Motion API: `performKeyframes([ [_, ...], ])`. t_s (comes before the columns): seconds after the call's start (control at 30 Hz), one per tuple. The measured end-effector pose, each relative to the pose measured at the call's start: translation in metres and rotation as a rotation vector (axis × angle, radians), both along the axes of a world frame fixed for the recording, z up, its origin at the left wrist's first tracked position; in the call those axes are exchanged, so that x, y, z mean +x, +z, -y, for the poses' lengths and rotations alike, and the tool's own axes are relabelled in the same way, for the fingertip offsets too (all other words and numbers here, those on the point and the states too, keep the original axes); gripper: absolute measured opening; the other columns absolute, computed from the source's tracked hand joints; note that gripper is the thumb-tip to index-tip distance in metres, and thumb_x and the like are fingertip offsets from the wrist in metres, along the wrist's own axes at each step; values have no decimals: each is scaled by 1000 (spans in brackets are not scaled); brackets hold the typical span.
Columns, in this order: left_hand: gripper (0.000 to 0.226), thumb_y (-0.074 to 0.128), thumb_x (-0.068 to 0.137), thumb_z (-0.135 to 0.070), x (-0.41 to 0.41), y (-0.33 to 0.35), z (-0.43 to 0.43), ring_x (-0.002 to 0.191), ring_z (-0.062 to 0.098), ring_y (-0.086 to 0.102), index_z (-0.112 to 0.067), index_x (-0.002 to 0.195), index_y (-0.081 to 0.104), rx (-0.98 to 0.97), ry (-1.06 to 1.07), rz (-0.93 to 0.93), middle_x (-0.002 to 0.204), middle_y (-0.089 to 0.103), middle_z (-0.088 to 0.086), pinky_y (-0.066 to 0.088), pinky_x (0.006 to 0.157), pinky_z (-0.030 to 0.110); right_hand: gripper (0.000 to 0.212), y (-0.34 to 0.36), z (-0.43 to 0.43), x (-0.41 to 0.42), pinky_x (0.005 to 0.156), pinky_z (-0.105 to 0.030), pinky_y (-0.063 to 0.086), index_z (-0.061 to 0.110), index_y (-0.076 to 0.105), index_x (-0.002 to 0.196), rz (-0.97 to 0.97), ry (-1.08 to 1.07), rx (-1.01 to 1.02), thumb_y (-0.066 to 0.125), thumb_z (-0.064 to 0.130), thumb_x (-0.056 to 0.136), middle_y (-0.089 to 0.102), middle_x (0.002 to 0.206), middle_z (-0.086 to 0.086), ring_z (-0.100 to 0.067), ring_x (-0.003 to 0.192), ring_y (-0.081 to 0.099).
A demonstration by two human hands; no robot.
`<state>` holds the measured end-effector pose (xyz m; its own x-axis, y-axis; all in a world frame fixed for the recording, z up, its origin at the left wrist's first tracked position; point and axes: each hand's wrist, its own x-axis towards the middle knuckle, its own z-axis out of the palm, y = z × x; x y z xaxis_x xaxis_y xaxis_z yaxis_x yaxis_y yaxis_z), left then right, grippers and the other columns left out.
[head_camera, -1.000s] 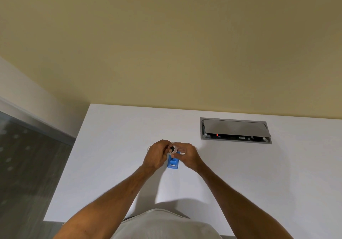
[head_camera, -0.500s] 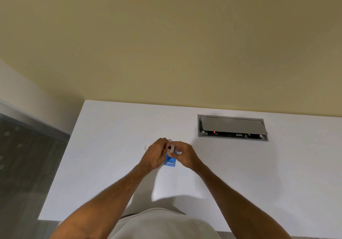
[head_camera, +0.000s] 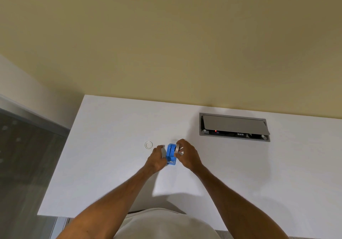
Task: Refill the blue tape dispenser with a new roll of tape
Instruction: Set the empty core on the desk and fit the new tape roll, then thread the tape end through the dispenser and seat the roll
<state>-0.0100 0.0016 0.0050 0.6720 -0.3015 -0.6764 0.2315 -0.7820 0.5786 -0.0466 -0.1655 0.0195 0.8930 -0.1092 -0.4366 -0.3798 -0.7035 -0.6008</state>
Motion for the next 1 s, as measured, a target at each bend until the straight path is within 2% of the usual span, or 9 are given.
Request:
performKeyframes([
  [0.07,62,61,99,-12,0,-6,3,139,35,58,-6,157,39,22,-40,-58,155,51,16,47,118,46,35,-3,-2,1,98,-36,60,7,56,129,-5,18,-11,69,17,97,66,125,-10,-24,110,69],
  [0.2,35,63,102,-14,-2,-15,6,123,36,68,1,133,58,-12,-106,-67,132,69,19,53,111,48,31,-9,-7,3,97,-39,60,8,58,126,4,35,-34,66,13,97,64,123,-9,-26,109,68],
  [0.43,32,46,107,-10,-5,-22,4,105,23,59,2,134,59,26,-189,-88,127,67,17,50,108,42,39,-17,-10,13,106,-34,55,10,56,136,10,76,-48,66,16,99,63,132,-6,-23,119,63],
  [0.57,35,41,107,-8,-6,-21,0,131,33,59,3,139,52,55,-251,-76,143,57,19,45,112,39,42,-21,-10,14,111,-33,51,11,57,139,-5,90,-63,67,16,99,62,138,-5,-22,127,58],
  [0.63,34,40,108,-8,-7,-21,-1,132,34,58,4,138,53,65,-266,-77,144,56,20,44,113,40,43,-22,-10,14,113,-31,49,11,56,140,-8,92,-71,67,16,99,61,140,-5,-21,130,57],
  [0.77,31,42,108,-10,-7,-20,1,127,37,59,6,131,55,58,-258,-100,139,57,22,46,111,42,46,-25,-11,15,116,-28,47,10,54,142,-13,84,-80,68,17,99,58,143,-5,-19,131,56],
  [0.87,29,45,108,-11,-8,-21,1,109,26,58,7,129,56,40,-242,-108,134,60,20,47,109,42,47,-27,-10,15,116,-27,46,10,54,142,-17,102,-93,68,17,98,57,143,-5,-18,132,54],
  [0.93,24,44,108,-8,-8,-19,2,101,20,51,6,122,58,23,-249,-110,123,60,17,47,98,39,48,-28,-10,15,117,-26,44,11,53,143,-16,119,-106,68,17,98,56,144,-5,-18,133,52],
  [1.0,13,43,107,-5,-8,-17,2,98,20,49,-5,110,56,9,-255,-104,110,55,11,41,89,32,48,-29,-9,16,118,-25,42,11,53,143,-11,132,-122,68,17,98,56,144,-4,-18,134,51],
])
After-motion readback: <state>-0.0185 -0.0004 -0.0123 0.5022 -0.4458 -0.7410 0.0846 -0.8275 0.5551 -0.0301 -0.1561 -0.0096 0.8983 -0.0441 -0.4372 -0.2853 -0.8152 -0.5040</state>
